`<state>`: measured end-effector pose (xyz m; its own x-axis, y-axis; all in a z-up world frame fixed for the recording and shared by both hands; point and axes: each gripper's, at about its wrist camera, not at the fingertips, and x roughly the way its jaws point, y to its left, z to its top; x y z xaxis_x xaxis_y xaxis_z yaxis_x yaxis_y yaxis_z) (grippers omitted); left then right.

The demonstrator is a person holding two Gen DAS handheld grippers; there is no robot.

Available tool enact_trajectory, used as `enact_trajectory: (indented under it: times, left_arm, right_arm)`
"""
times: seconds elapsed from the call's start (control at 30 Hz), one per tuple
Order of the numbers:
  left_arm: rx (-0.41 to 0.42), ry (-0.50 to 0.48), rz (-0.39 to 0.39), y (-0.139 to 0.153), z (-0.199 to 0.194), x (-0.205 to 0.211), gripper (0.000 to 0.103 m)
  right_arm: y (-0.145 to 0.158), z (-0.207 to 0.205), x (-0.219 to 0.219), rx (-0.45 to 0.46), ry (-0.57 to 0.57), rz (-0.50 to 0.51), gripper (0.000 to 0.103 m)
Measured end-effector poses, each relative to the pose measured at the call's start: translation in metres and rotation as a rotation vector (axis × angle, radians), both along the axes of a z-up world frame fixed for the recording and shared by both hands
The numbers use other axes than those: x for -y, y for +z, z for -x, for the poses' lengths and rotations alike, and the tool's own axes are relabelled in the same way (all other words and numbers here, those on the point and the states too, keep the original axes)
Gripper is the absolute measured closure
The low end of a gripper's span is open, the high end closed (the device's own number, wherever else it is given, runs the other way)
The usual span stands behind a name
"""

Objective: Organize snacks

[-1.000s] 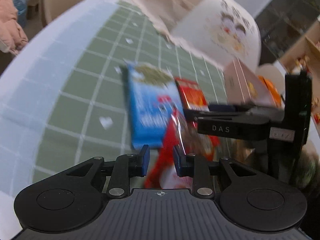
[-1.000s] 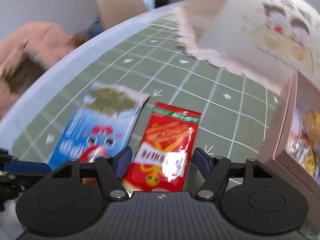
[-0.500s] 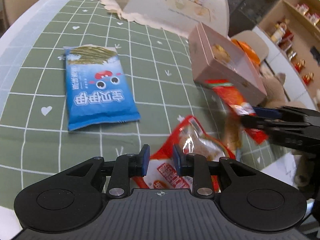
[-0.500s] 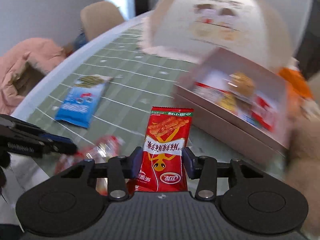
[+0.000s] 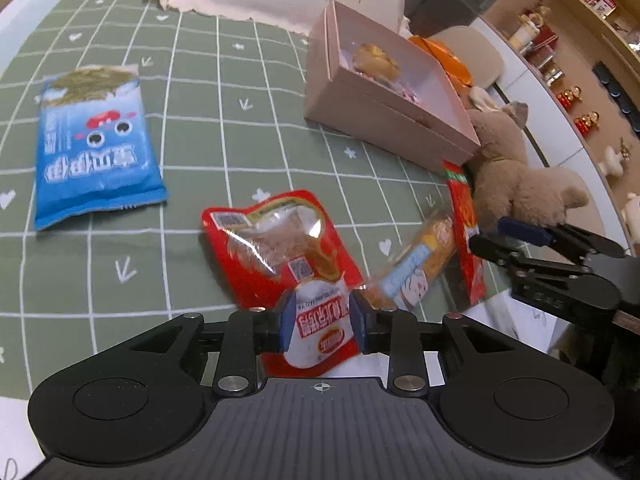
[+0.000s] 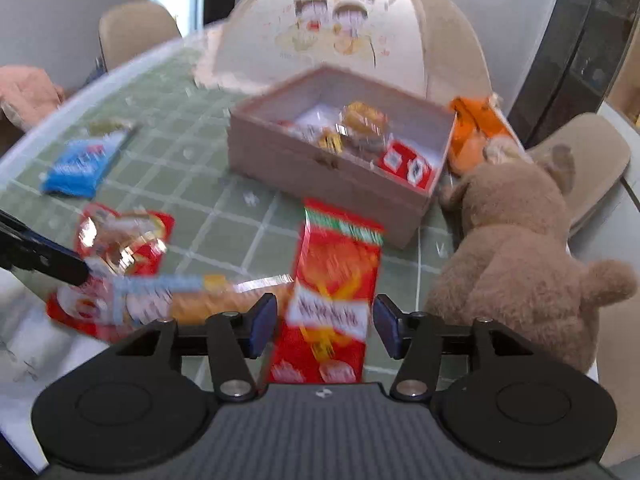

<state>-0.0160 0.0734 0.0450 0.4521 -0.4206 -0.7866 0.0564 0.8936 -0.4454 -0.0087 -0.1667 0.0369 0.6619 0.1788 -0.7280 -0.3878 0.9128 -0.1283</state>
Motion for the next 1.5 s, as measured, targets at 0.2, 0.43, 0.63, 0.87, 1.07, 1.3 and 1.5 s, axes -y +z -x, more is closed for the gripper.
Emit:
enact_trajectory:
  times: [0.2, 0.43, 0.63, 0.87, 1.07, 1.3, 1.5]
  left_arm:
    - [-0.041, 0.199, 0.0, -0.009, -0.004, -0.031, 0.07]
    - [-0.072, 0.214, 0.092, -0.02, 0.0, -0.043, 0.07]
    - [-0.049, 0.152, 0.179, -0.024, -0.007, -0.024, 0.066]
    - [0.044, 0.007, 0.164, 0.001, -0.02, 0.011, 0.056]
    - [-0.018, -0.033, 0.14, -0.014, -0.042, 0.029, 0.043]
    - [-0.067, 0.002, 0.15, -0.026, -0.051, 0.023, 0.052]
    - [-0.077, -0.004, 0.131, -0.027, -0.048, 0.017, 0.062]
  right_arm:
    - [0.012, -0.003, -0.03, -0.021, 0.127, -0.151, 0.05]
    - [-0.025, -0.035, -0.093, -0.127, 0.219, -0.057, 0.077]
    - [-0.04, -0.021, -0.066, -0.212, 0.246, -0.074, 0.077]
    - [-0.039, -0.015, -0.044, -0.195, 0.211, -0.096, 0.077]
    - [-0.042, -0.013, -0.031, -0.182, 0.185, -0.141, 0.077]
    - [-0.041, -0.008, -0.03, -0.143, 0.167, -0.1, 0.077]
    - [-0.041, -0.001, -0.036, -0.099, 0.16, 0.004, 0.077]
